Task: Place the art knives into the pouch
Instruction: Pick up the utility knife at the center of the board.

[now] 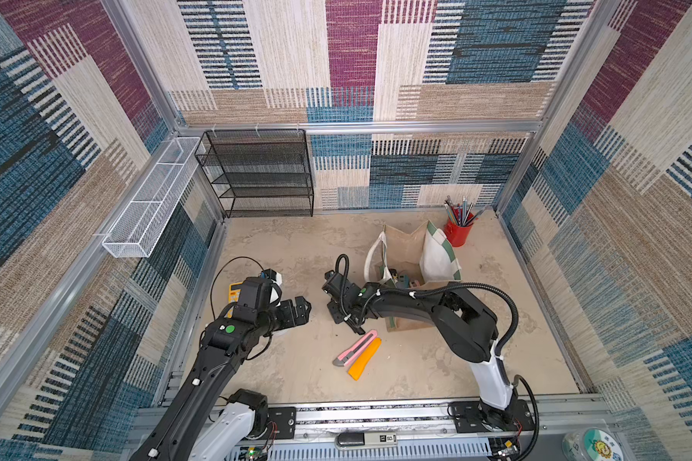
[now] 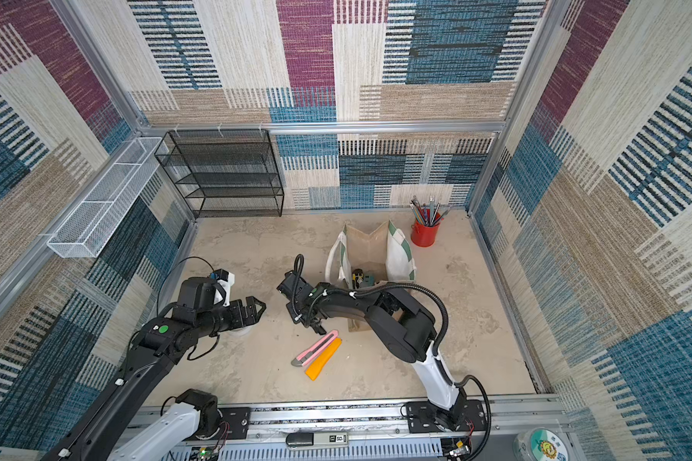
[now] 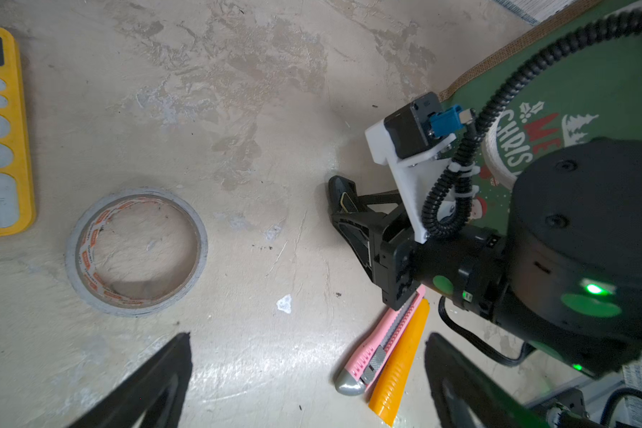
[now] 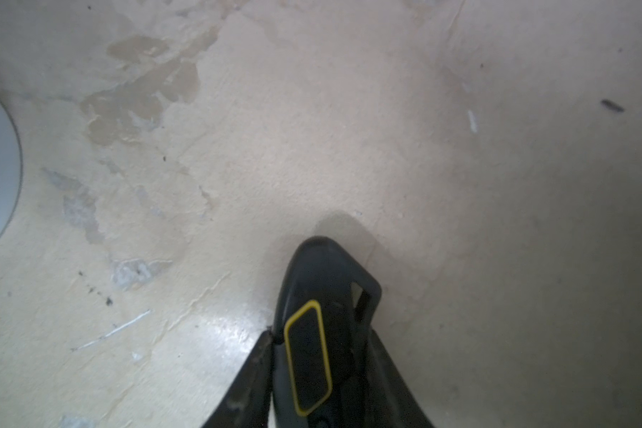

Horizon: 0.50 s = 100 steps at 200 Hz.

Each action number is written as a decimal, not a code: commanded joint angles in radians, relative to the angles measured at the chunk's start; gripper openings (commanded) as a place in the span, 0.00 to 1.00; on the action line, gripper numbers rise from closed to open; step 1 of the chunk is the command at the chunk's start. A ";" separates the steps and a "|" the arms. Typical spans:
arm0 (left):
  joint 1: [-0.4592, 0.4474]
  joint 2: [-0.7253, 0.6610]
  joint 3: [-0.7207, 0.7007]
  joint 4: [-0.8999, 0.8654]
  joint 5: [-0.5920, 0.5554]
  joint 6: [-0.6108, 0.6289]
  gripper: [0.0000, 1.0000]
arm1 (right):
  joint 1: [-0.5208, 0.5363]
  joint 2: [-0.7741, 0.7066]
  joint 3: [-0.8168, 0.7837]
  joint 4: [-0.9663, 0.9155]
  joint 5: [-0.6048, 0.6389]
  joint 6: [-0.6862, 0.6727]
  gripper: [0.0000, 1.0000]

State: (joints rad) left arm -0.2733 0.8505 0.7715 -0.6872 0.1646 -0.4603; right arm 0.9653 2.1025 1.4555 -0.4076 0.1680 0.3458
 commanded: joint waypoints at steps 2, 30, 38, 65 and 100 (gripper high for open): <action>0.000 0.003 0.003 0.006 0.016 0.003 0.99 | 0.001 0.008 0.002 -0.007 0.025 -0.009 0.34; 0.000 -0.002 0.000 0.006 0.007 0.007 0.99 | -0.002 -0.001 -0.003 0.009 0.028 -0.011 0.29; 0.000 -0.001 -0.001 0.006 0.007 0.005 0.99 | -0.002 -0.005 0.000 0.013 0.023 -0.012 0.29; 0.000 -0.005 -0.003 0.011 0.023 -0.006 0.99 | -0.004 -0.032 0.011 0.020 0.010 -0.018 0.24; 0.000 -0.012 -0.008 0.040 0.056 -0.029 0.99 | -0.005 -0.099 0.020 0.026 -0.009 -0.028 0.22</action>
State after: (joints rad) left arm -0.2733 0.8436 0.7666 -0.6846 0.1875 -0.4683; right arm 0.9615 2.0502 1.4593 -0.4091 0.1749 0.3271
